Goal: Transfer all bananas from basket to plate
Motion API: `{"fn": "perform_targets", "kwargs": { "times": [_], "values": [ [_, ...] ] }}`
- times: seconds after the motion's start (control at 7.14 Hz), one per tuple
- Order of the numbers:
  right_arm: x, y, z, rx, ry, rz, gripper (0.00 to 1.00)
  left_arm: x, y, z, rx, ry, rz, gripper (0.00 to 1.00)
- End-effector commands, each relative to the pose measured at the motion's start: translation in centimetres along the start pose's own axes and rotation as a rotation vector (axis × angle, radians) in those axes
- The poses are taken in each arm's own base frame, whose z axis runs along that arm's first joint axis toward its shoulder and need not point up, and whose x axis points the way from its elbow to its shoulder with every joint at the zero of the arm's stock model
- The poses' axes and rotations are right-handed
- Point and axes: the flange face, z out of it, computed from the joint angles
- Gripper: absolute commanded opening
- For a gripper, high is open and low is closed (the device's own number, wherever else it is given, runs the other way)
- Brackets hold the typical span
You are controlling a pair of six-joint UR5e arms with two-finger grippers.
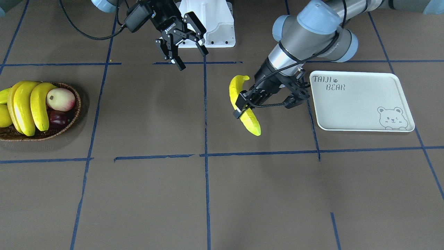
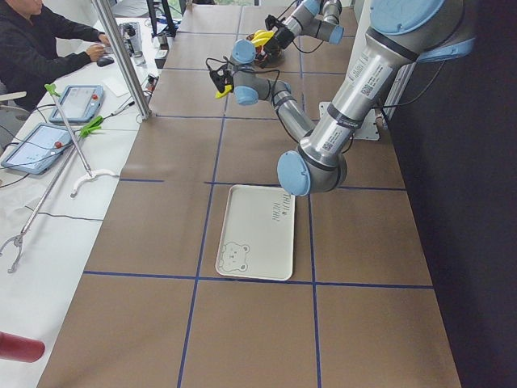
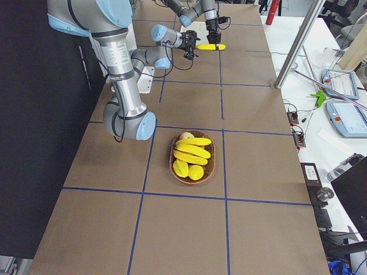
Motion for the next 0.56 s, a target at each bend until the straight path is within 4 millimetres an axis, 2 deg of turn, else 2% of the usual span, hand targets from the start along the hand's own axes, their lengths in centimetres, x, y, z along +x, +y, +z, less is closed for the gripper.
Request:
{"fn": "perform_targets", "kwargs": {
  "times": [0.0,0.14,0.28,0.42],
  "values": [
    [2.5,-5.5,0.0,-0.115,0.173,-0.192,1.0,-12.1,-3.0,-2.7,0.045,-0.142,0.239,0.0],
    [5.3,-9.3,-0.4,-0.174,0.215,-0.228,1.0,-18.6,-4.7,-4.6,0.062,-0.228,0.326,0.0],
    [8.4,-13.6,-1.6,-0.234,0.254,-0.24,1.0,-24.2,-6.5,-6.3,0.068,-0.313,0.397,0.0],
    [10.9,-16.5,-2.8,-0.256,0.283,-0.24,1.0,-28.8,-8.2,-8.0,0.074,-0.387,0.456,0.0]
  ]
}}
